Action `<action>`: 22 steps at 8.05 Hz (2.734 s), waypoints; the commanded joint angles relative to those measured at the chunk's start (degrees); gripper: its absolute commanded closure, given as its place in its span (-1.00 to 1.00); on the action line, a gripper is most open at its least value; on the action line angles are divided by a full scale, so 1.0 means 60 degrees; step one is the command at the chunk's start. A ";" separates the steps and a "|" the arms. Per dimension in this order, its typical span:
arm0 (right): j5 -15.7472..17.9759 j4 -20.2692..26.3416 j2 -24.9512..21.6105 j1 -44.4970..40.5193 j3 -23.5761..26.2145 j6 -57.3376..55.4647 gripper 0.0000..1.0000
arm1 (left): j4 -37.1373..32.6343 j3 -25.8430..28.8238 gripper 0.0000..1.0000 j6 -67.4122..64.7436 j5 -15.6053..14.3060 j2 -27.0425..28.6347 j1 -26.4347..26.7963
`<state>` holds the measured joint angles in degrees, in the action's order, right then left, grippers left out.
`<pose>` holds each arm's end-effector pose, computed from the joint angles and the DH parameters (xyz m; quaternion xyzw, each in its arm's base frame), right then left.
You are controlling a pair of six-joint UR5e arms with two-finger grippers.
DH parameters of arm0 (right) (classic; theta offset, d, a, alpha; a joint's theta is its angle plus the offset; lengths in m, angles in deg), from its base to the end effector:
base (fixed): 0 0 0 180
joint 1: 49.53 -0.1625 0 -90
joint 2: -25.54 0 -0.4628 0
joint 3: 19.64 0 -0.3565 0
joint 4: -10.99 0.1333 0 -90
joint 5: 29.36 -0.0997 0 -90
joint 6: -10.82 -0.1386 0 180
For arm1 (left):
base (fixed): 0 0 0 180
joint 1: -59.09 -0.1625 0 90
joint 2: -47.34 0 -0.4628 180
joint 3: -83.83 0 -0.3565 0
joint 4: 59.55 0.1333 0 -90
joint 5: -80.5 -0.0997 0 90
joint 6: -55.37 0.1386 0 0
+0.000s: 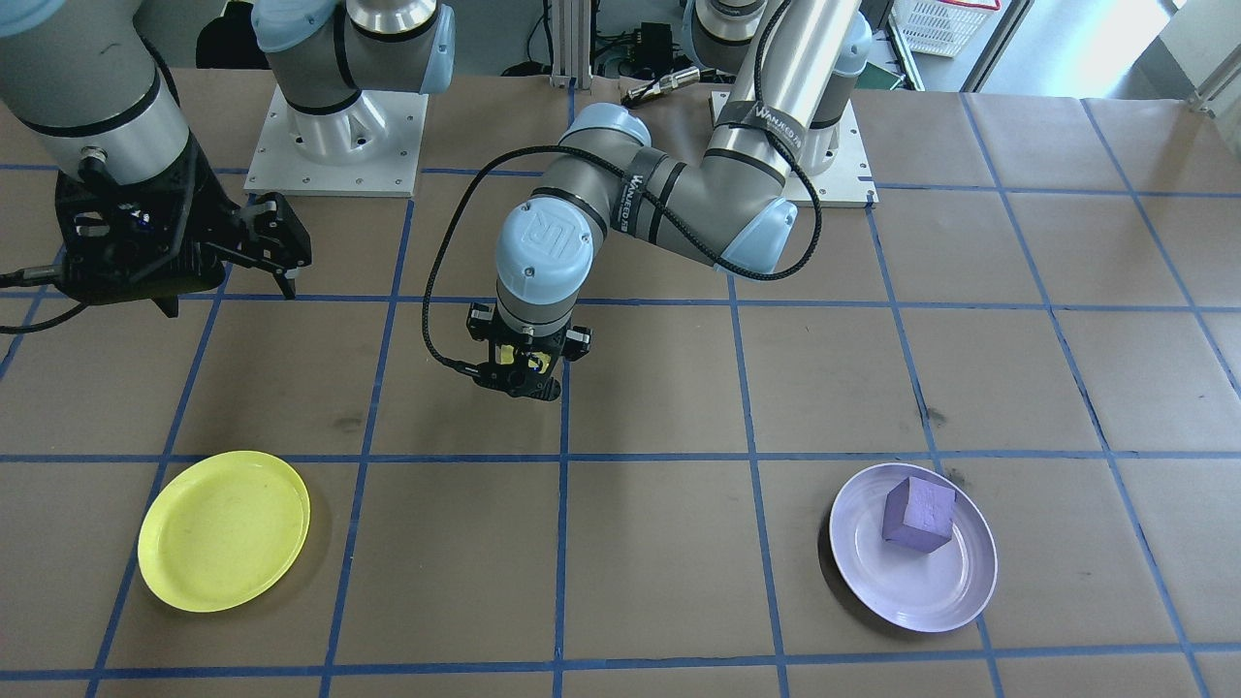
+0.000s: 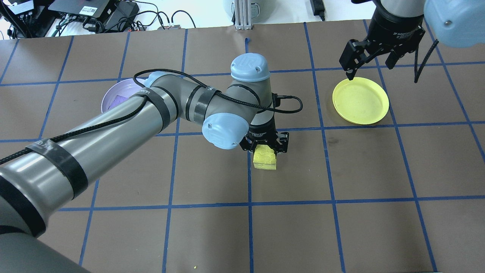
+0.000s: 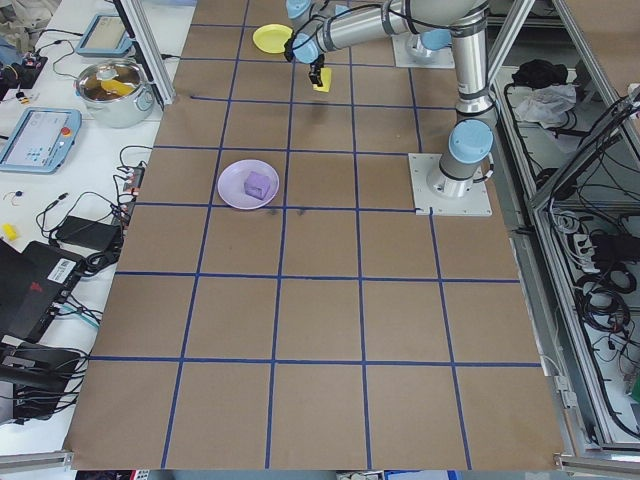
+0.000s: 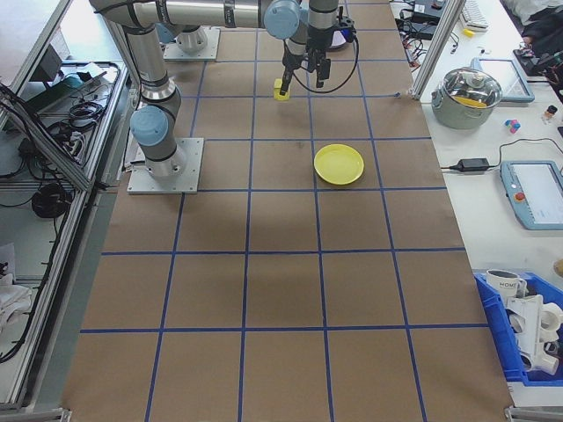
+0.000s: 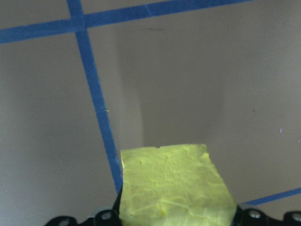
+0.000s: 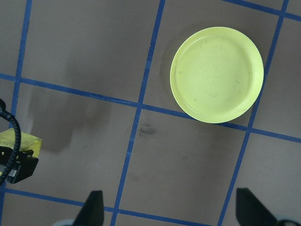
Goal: Sort blocks by color into plates
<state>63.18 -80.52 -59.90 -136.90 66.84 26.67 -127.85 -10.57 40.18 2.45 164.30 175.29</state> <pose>0.1044 -0.4994 0.4797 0.1150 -0.9931 0.0005 0.0225 -0.4057 -0.4577 0.2391 -0.0863 -0.9873 -0.1150 0.0674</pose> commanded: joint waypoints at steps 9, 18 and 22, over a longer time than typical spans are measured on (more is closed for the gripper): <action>0.0267 0.0090 0.0308 -0.0029 0.0000 -0.1430 -1.00 | -0.1299 0.0060 -1.00 0.2619 -0.0450 -0.1544 -0.2897; -0.1522 -0.1666 0.1638 -0.2413 0.1919 -0.4893 -1.00 | -0.5347 0.2345 -1.00 0.2064 -0.2476 -0.3350 -0.3166; -0.1537 -0.1667 0.2752 -0.2651 0.1919 -0.5233 -1.00 | -0.4775 0.2257 -1.00 0.2078 -0.2314 -0.4343 -0.4040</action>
<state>53.91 -90.48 -46.19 -152.51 78.34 -4.33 -156.75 3.51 52.64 -11.38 141.50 154.99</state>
